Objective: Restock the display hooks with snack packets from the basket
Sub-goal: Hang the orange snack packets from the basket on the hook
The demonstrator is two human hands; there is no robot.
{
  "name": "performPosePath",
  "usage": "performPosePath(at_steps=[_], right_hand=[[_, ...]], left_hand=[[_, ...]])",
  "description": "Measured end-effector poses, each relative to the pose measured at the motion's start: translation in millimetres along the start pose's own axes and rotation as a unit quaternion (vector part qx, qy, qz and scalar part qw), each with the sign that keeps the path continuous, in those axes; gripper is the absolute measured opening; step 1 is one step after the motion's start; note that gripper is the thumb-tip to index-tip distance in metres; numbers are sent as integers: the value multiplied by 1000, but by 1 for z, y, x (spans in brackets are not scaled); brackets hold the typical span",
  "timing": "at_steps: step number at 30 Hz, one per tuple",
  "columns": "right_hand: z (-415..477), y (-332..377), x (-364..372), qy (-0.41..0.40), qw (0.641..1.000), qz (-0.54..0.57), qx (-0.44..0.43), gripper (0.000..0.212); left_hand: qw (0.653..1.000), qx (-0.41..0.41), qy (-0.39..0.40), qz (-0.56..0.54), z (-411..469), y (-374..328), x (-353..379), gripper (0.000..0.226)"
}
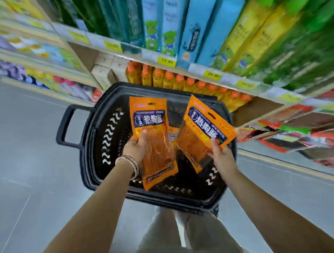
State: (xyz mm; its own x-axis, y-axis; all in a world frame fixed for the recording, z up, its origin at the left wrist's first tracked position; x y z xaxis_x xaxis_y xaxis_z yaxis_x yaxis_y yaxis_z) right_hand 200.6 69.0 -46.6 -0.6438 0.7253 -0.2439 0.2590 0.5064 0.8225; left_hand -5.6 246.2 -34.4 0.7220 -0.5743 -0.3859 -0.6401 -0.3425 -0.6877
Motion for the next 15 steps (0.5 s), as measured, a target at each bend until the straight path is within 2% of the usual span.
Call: performPosePath(at_steps=[4, 6, 8, 10, 13, 15], right_hand=[[-39, 52, -67, -39, 988, -63, -133, 16], [-56, 72, -107, -62, 978, -67, -189, 16], [-70, 85, -152, -94, 966, -45, -238, 25], [-80, 95, -199, -110, 962, -4, -251, 28], [-101, 111, -266, -129, 952, 32, -277, 20], [-115, 121, -310, -156, 938, 28, -310, 18]], left_hand=[[990, 123, 54, -36, -49, -60, 27, 11], [981, 164, 66, -75, -78, -90, 45, 14], [974, 189, 68, -107, -109, -117, 68, 14], [966, 235, 41, -97, -139, -143, 90, 9], [954, 292, -32, -64, -183, -183, 122, 42], [947, 315, -44, -52, -209, -209, 146, 56]])
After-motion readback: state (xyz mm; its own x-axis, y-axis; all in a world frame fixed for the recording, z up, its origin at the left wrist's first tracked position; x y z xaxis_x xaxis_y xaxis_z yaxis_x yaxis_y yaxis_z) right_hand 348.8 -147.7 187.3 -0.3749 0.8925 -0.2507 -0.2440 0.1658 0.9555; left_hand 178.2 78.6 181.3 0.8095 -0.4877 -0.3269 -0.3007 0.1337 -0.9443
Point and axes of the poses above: each hand's wrist, its own z-axis towards the middle knuckle, its own x-axis out of the palm, y = z × x, the point moved 5 cm from there along z, towards the middle knuckle, and after that the axes turned 4 degrees about x, right-handed, at the moved point
